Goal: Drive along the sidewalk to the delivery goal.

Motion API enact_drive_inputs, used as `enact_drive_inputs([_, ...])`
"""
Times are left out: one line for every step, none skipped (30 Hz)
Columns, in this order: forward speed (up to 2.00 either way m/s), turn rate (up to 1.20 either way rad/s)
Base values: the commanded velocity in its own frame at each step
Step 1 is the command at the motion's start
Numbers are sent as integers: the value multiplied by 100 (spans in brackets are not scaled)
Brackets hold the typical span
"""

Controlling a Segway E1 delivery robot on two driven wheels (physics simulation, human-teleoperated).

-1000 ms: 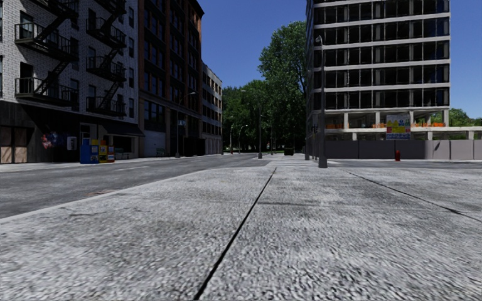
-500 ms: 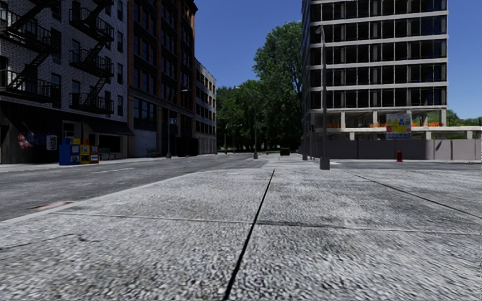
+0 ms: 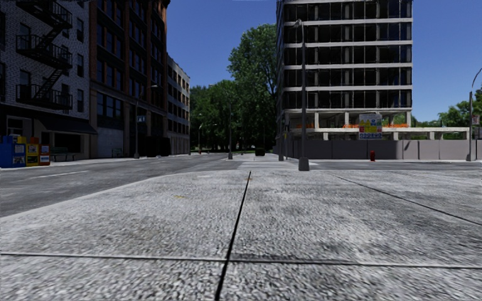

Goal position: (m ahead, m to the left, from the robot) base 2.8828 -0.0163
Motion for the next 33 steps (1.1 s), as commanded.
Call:
enact_drive_inputs([176, -7])
enact_drive_inputs([176, 0])
enact_drive_inputs([176, 0])
enact_drive_inputs([176, 0])
enact_drive_inputs([174, 0])
enact_drive_inputs([174, 0])
enact_drive_inputs([173, 0])
enact_drive_inputs([173, 0])
enact_drive_inputs([172, 0])
enact_drive_inputs([172, 0])
enact_drive_inputs([172, 0])
enact_drive_inputs([172, 0])
enact_drive_inputs([172, 0])
enact_drive_inputs([172, 0])
enact_drive_inputs([172, 0])
enact_drive_inputs([172, 0])
enact_drive_inputs([171, 0])
enact_drive_inputs([168, 0])
enact_drive_inputs([165, 0])
enact_drive_inputs([165, 0])
enact_drive_inputs([162, 0])
enact_drive_inputs([160, 0])
enact_drive_inputs([159, 0])
enact_drive_inputs([161, 0])
enact_drive_inputs([161, 0])
enact_drive_inputs([200, 0])
enact_drive_inputs([200, 0])
enact_drive_inputs([200, 0])
enact_drive_inputs([200, 0])
enact_drive_inputs([200, 0])
enact_drive_inputs([200, 0])
enact_drive_inputs([200, 0])
enact_drive_inputs([200, 0])
